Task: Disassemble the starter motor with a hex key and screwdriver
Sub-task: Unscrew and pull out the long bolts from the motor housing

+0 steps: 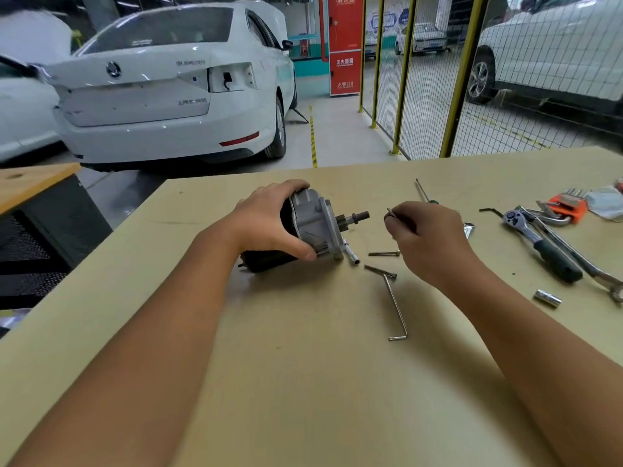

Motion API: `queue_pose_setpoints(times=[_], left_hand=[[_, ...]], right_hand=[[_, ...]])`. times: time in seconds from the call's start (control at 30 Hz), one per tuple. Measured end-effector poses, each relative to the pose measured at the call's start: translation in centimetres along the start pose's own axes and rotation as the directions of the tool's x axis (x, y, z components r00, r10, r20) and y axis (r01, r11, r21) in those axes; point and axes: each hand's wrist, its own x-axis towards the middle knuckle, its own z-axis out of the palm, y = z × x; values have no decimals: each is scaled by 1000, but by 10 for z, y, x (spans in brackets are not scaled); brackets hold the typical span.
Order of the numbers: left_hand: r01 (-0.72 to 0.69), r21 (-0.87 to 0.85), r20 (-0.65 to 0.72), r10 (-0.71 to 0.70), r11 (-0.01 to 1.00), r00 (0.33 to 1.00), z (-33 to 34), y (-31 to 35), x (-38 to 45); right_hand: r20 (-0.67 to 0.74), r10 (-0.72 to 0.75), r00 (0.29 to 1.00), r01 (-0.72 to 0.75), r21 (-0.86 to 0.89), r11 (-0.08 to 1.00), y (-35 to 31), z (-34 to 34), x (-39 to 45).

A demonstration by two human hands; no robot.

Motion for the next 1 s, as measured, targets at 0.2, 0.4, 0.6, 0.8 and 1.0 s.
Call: queue_pose_setpoints(times=[0.2,0.4,0.6,0.8,1.0], left_hand=[[3,103,-13,-1,995,1000,1,0,-3],[-16,247,-71,35,969,997,12,8,-9],[-85,225,-61,101,971,993,15,8,-16],[-198,-30,42,199,980,979,8,-13,-35],[-259,-38,-76,256,965,964,14,-16,-51]], right_hand=[[-25,-97,995,99,109,989,-7,3,-7],[131,61,990,-65,26,998,-5,12,-4],[138,-40,990,29,82,996,-5,12,-9],[261,-138,956,81,215,973,-12,11,-13],[372,-202,906,136,196,971,-20,7,-18]])
